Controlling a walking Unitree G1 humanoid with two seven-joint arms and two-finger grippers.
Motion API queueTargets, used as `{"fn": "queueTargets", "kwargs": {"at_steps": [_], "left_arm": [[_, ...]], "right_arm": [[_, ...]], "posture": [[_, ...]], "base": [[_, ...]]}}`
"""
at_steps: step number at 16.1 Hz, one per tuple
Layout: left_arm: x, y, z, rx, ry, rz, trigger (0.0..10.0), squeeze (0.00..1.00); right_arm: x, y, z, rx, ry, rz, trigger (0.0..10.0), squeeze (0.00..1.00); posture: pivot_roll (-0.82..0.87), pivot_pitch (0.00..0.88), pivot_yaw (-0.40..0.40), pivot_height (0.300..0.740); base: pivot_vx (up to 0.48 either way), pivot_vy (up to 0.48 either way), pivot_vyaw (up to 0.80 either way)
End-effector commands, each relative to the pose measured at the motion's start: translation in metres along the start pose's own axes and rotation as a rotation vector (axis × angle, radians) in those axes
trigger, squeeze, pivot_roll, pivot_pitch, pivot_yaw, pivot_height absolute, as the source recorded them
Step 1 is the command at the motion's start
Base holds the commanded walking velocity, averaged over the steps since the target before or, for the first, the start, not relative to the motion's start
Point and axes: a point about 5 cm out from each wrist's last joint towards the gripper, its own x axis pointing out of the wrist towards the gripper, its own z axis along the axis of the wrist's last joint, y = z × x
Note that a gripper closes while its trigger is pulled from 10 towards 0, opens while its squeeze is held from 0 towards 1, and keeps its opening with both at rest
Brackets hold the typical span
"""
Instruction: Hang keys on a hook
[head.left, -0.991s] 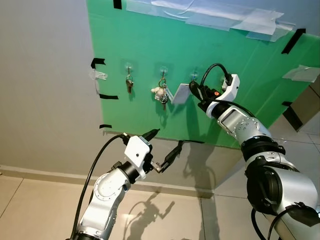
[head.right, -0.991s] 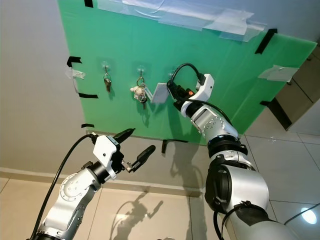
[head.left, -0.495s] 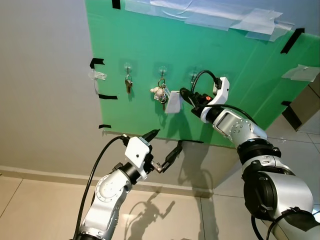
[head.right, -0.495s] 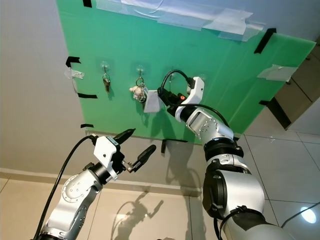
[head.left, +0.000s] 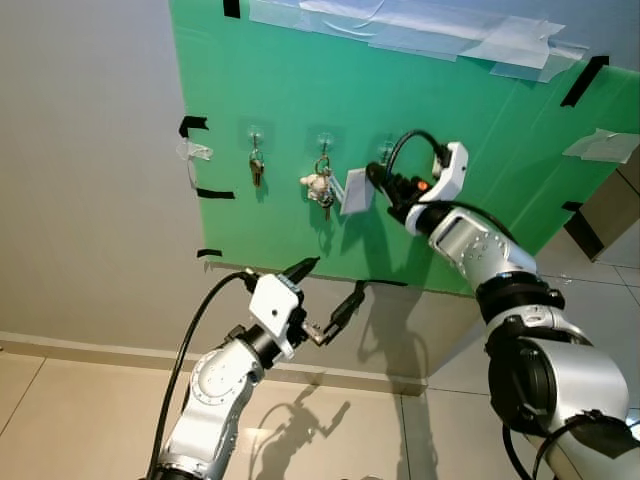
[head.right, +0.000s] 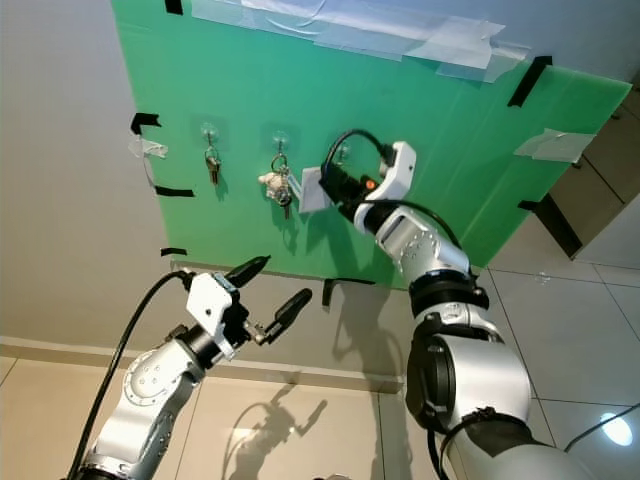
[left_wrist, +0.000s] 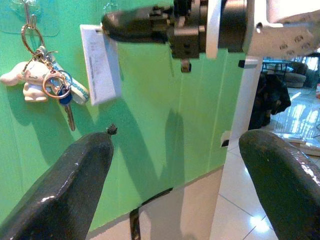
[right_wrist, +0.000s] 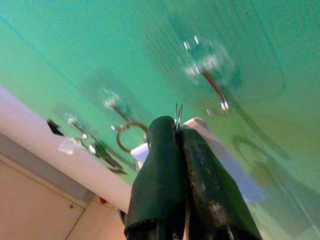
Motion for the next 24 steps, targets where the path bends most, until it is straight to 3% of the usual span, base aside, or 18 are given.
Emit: {"fn": "queueTargets", "kwargs": {"at_steps": [1, 11, 12, 14, 18, 22, 23, 24], "left_arm": [[0.002, -0.002, -0.001, 0.006, 0.007, -0.013, 10.0, 0.00], [-0.009, 0.008, 0.000, 0.050, 0.056, -0.048, 10.0, 0.00], [-0.012, 0.010, 0.001, 0.055, 0.064, -0.049, 10.0, 0.00], [-0.013, 0.012, 0.001, 0.059, 0.071, -0.050, 10.0, 0.00], [-0.013, 0.013, 0.002, 0.060, 0.074, -0.047, 10.0, 0.00], [-0.011, 0.012, 0.002, 0.057, 0.071, -0.037, 10.0, 0.00], [-0.009, 0.011, 0.001, 0.055, 0.066, -0.032, 10.0, 0.00], [-0.008, 0.010, 0.001, 0.053, 0.065, -0.031, 10.0, 0.00]], "right_arm": [[-0.001, 0.001, 0.015, -0.017, -0.055, -0.003, 10.0, 0.00], [-0.003, -0.007, 0.010, 0.098, -0.140, -0.050, 10.0, 0.00], [-0.004, -0.010, 0.007, 0.174, -0.156, -0.057, 10.0, 0.00], [-0.005, -0.011, 0.002, 0.223, -0.148, -0.052, 10.0, 0.00], [-0.007, -0.013, -0.001, 0.237, -0.149, -0.064, 10.0, 0.00], [-0.005, -0.003, -0.007, 0.028, -0.100, -0.007, 10.0, 0.00], [-0.005, 0.003, -0.008, -0.159, -0.053, 0.018, 10.0, 0.00], [-0.006, 0.003, -0.009, -0.216, -0.036, 0.015, 10.0, 0.00]], "posture": [[0.10, 0.000, -0.108, 0.740], [0.14, 0.000, -0.042, 0.740], [0.15, 0.000, -0.030, 0.740], [0.15, 0.000, -0.027, 0.740], [0.14, 0.000, -0.031, 0.740], [0.13, 0.000, -0.043, 0.740], [0.12, 0.000, -0.046, 0.740], [0.12, 0.000, -0.046, 0.740]], "base": [[0.000, 0.000, 0.00], [0.000, 0.000, 0.00], [0.000, 0.000, 0.00], [0.000, 0.000, 0.00], [0.000, 0.000, 0.00], [0.000, 0.000, 0.00], [0.000, 0.000, 0.00], [0.000, 0.000, 0.00]]}}
